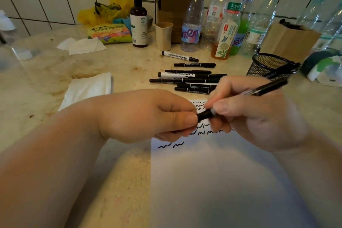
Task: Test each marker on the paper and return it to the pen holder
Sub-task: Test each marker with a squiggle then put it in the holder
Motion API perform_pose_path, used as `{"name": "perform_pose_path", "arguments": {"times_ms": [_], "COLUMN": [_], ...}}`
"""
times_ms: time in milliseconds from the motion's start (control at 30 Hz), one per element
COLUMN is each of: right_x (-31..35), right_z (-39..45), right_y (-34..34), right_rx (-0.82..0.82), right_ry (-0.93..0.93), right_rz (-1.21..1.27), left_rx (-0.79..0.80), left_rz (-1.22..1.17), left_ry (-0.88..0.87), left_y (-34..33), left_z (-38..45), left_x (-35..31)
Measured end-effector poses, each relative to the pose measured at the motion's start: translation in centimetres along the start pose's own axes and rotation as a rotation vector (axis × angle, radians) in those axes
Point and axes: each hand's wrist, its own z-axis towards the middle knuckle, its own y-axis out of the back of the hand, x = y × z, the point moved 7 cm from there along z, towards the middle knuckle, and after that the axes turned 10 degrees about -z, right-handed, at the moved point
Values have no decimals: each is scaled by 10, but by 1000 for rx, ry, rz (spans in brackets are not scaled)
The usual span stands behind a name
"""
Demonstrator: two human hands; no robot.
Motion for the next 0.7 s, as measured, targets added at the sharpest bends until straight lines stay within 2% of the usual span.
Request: {"name": "perform_pose_path", "arguments": {"times_ms": [67,133,233,300,367,467,600,700], "right_x": [1,4,12,18,19,5,-30,-38], "right_z": [-2,-4,-3,-3,-7,-19,-30,-30], "right_y": [23,38,36,26,18,3,-5,-6], "right_rx": [-169,-264,-197,-108,-88,-149,-266,-271], "right_ry": [-6,-33,-144,-243,-300,-339,-435,-462], "right_rz": [29,-5,-120,-214,-264,-299,-118,-81], "left_rx": [33,-69,-342,-427,-455,-463,-452,-453], "left_rz": [-33,-31,140,272,376,465,526,528], "left_ry": [-6,-9,78,121,153,163,165,169], "left_y": [5,18,35,35,33,34,34,32], "left_z": [-7,-8,-3,0,1,2,5,5], "left_x": [2,3,9,13,16,18,18,19]}}
